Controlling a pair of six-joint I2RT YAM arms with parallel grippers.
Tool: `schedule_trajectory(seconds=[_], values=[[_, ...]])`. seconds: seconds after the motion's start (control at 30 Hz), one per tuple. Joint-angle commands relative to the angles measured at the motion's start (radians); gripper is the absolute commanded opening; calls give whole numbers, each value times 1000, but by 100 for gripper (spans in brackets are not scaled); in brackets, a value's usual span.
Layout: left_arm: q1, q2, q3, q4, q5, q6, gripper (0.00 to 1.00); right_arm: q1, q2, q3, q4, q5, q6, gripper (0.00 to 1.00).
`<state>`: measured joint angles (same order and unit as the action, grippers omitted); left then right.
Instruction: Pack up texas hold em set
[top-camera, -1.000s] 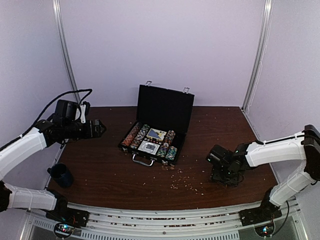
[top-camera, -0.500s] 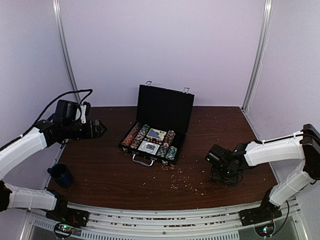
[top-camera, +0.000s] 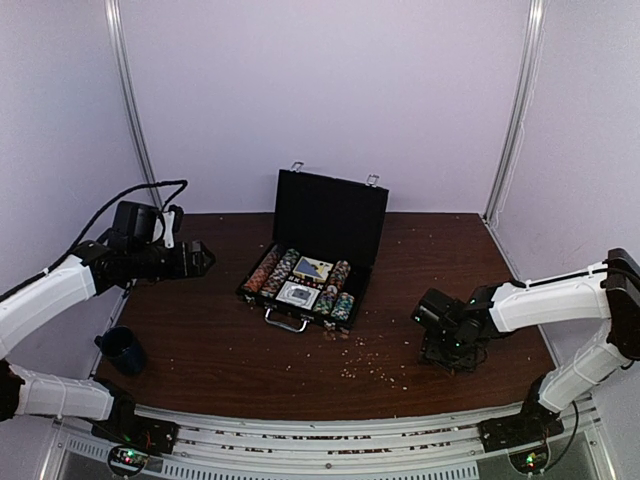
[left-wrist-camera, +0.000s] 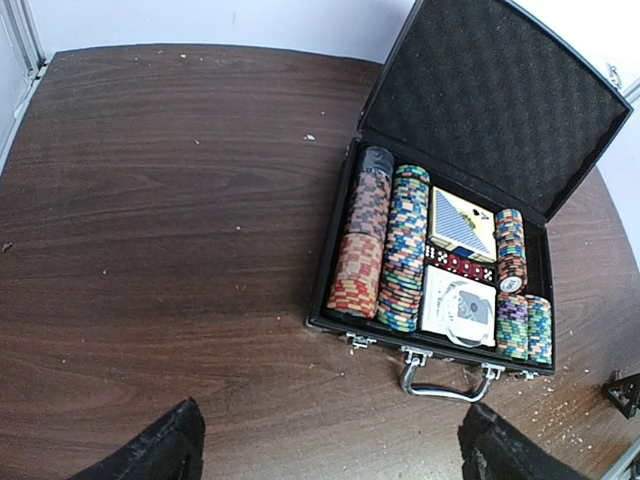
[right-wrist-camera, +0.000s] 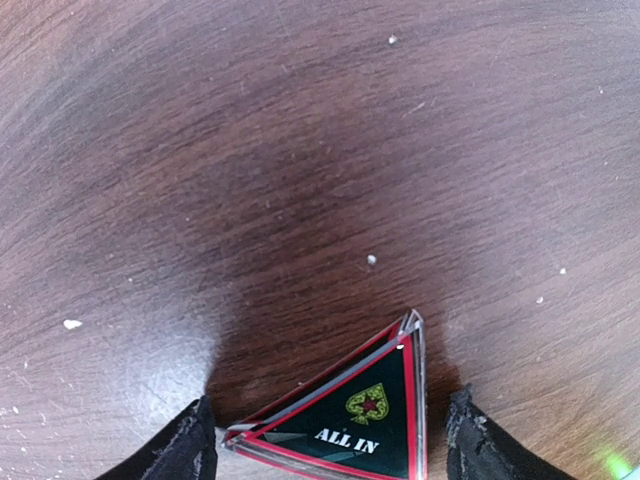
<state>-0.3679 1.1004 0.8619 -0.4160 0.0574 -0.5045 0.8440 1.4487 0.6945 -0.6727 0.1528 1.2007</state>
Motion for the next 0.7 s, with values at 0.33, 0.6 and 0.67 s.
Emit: schedule_trajectory(seconds=[0.33,0.6,0.67], values=[[2,0,-7,50,14,-4,91,9,6,-31,-44,-52,9,70],[1,-7,-8,49,10,-3,91,10,7,14,-45,-48,-14,61],[2,-6,-8,49,10,-4,91,13,13,45,-49,-38,-26,60]])
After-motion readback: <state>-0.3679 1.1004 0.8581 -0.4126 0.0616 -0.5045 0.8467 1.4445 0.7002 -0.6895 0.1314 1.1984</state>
